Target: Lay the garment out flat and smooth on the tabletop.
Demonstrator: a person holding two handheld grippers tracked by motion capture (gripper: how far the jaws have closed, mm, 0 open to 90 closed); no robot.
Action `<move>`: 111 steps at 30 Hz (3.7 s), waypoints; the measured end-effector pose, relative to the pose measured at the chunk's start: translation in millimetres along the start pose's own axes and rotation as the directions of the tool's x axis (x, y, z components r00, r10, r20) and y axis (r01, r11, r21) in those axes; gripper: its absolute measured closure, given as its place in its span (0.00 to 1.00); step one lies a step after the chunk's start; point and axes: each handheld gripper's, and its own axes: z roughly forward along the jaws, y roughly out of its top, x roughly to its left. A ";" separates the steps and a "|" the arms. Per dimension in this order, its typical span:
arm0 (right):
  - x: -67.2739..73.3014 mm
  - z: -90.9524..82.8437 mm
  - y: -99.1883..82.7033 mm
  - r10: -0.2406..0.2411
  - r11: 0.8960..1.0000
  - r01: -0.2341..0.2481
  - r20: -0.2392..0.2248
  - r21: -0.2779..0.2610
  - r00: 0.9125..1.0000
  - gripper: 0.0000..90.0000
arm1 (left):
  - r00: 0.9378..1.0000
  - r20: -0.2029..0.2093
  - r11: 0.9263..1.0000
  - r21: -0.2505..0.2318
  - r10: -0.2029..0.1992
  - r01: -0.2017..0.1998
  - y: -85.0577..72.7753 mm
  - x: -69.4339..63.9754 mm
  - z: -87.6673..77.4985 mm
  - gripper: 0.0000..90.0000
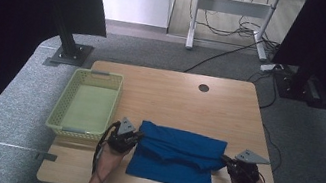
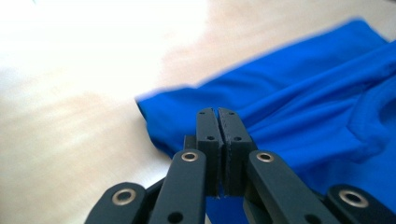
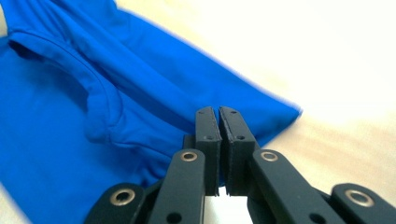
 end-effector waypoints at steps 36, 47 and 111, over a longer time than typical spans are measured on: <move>1.6 13.0 -5.0 0.042 0.998 -0.038 -0.088 0.050 0.995 0.95 | 0.997 0.037 0.994 0.081 0.064 -0.067 0.5 -14.9 6.9 0.98; -11.4 49.1 -5.0 0.051 0.992 -0.047 -0.034 0.113 0.998 0.95 | 1.000 0.006 0.988 0.154 0.029 -0.030 -17.3 -2.1 54.3 0.95; -31.9 49.1 -9.3 0.108 0.991 -0.106 -0.011 0.080 0.994 0.90 | 0.998 -0.030 0.992 0.114 -0.054 0.057 -20.1 7.0 48.9 0.91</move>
